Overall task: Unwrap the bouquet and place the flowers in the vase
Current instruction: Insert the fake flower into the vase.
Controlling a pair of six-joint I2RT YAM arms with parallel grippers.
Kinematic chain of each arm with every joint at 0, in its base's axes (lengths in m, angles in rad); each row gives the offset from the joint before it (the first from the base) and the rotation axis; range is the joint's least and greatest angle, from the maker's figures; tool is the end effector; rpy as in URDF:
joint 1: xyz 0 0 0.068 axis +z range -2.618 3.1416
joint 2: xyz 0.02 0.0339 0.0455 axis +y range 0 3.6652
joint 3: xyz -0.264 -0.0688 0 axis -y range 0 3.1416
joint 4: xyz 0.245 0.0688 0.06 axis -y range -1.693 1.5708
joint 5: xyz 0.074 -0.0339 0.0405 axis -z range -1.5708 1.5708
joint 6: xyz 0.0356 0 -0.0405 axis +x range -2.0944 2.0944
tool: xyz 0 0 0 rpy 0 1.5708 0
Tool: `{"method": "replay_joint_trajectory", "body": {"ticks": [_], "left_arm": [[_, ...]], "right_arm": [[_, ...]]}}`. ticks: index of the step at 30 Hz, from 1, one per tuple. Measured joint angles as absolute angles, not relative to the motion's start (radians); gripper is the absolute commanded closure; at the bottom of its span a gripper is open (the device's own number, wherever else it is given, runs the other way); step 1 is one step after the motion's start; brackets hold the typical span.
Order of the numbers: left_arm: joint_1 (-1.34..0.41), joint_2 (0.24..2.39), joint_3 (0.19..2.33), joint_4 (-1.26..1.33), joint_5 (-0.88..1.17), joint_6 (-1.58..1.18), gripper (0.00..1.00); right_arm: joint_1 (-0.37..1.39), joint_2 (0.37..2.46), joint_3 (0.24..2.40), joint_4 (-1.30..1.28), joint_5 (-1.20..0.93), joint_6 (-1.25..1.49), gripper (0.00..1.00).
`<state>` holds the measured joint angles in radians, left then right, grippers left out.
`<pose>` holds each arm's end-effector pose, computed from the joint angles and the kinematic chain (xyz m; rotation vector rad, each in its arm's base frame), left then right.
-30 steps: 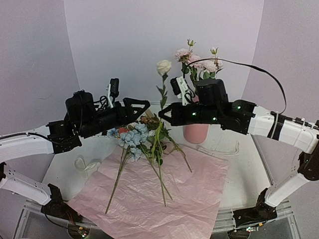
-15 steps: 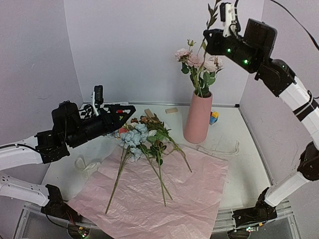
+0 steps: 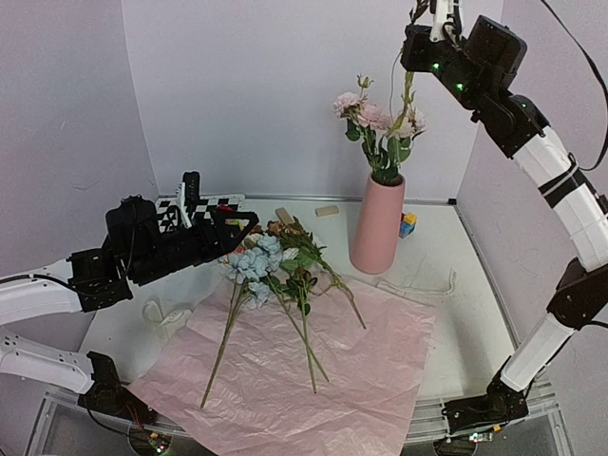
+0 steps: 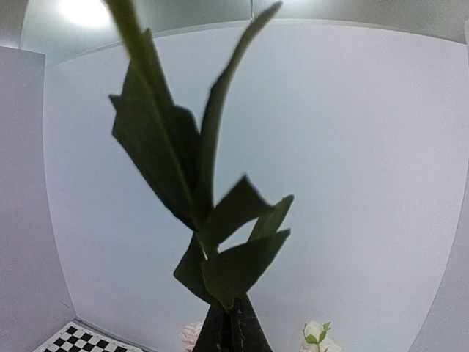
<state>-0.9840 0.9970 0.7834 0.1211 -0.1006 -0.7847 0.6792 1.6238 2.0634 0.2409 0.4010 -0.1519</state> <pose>0.1346 -0.1960 0.3318 0.0980 1.8201 -1.2257 0.2524 0.1859 0.6029 -0.0123 0.9571 0.3082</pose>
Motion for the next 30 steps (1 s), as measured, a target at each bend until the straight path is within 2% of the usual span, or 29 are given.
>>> {"method": "replay_joint_trajectory", "body": {"ticks": [13,21,30], "left_arm": [[-0.984,1.015,0.823,0.063,-0.118,-0.785,0.22],[-0.984,1.015,0.825,0.041,-0.141,-0.786,0.23],[-0.984,1.029,0.837,0.03,-0.16,-0.785,0.23]], "right_arm": [[0.533,1.594,1.822,0.374,0.321,0.008,1.0],[0.501,1.594,1.76,0.426,0.28,0.075,1.0],[0.488,1.593,1.593,0.451,0.255,0.114,1.0]]}}
